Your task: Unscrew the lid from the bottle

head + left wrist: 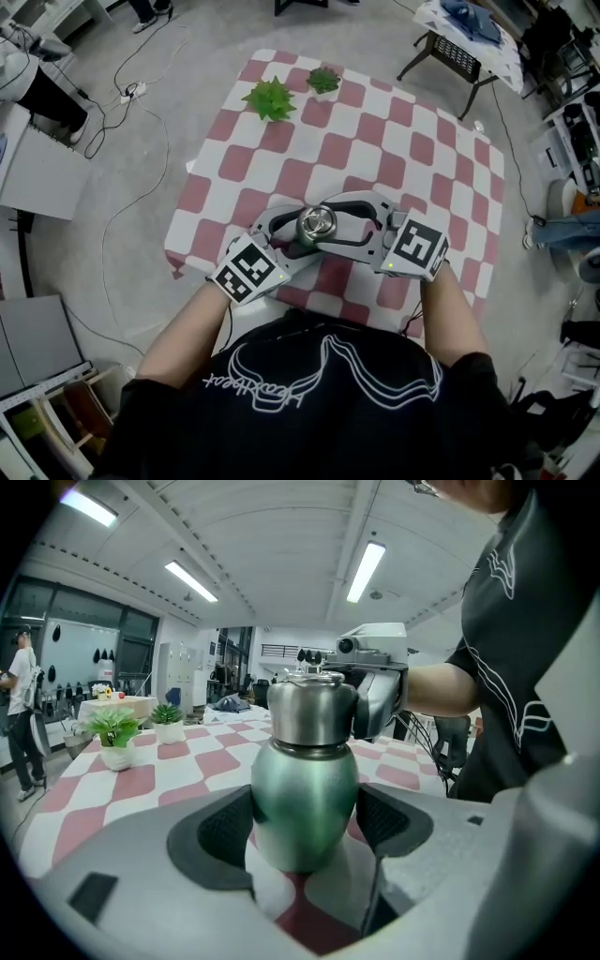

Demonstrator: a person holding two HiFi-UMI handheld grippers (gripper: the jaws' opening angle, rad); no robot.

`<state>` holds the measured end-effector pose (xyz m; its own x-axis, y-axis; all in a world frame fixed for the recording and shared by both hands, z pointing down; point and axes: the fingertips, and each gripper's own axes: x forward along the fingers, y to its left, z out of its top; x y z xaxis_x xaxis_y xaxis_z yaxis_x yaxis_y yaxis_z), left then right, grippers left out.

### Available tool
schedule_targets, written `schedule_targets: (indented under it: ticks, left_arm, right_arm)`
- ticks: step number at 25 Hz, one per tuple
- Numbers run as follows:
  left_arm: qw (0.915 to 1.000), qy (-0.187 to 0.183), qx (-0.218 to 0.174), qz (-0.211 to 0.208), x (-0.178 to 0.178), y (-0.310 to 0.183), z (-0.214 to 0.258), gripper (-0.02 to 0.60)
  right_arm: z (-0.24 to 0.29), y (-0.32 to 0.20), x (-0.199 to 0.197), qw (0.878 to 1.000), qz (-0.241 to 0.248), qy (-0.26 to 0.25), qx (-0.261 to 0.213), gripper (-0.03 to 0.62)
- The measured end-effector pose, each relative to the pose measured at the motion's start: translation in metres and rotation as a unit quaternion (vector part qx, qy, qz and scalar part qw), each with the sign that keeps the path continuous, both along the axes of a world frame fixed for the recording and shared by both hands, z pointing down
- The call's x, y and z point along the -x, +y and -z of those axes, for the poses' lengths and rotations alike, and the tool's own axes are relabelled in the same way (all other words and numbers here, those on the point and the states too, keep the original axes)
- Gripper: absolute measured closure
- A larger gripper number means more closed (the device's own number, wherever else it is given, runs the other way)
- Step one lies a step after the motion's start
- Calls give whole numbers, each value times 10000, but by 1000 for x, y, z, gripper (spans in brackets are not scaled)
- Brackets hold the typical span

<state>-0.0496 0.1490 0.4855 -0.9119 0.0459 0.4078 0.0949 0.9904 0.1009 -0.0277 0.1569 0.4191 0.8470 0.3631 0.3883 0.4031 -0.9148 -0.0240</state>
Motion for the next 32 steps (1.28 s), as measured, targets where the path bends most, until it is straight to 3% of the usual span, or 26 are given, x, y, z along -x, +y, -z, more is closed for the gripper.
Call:
schedule_targets:
  ticks: [7, 14, 19, 24, 28, 32]
  left_arm:
    - [9999, 48, -21, -86, 1, -1, 0, 233]
    - [9999, 76, -48, -128, 0, -1, 1, 233]
    - [9999, 65, -45, -69, 0, 0, 2, 233]
    - [9995, 26, -216, 232, 1, 2, 2, 233]
    - [9989, 76, -121, 448, 3, 2, 2, 233]
    - [9972, 97, -64, 739, 4, 1, 2, 233]
  right_arm:
    - [0, -2, 0, 9983, 574, -44, -27, 347]
    - [0, -2, 0, 9985, 495, -223, 31, 347]
    - [7, -2, 0, 9987, -181, -222, 425, 289]
    - [17, -2, 3, 9898, -1133, 5, 866, 296]
    - [13, 2, 8, 9804, -1780, 122, 836, 301]
    - [8, 2, 5, 9773, -1962, 97, 793, 318]
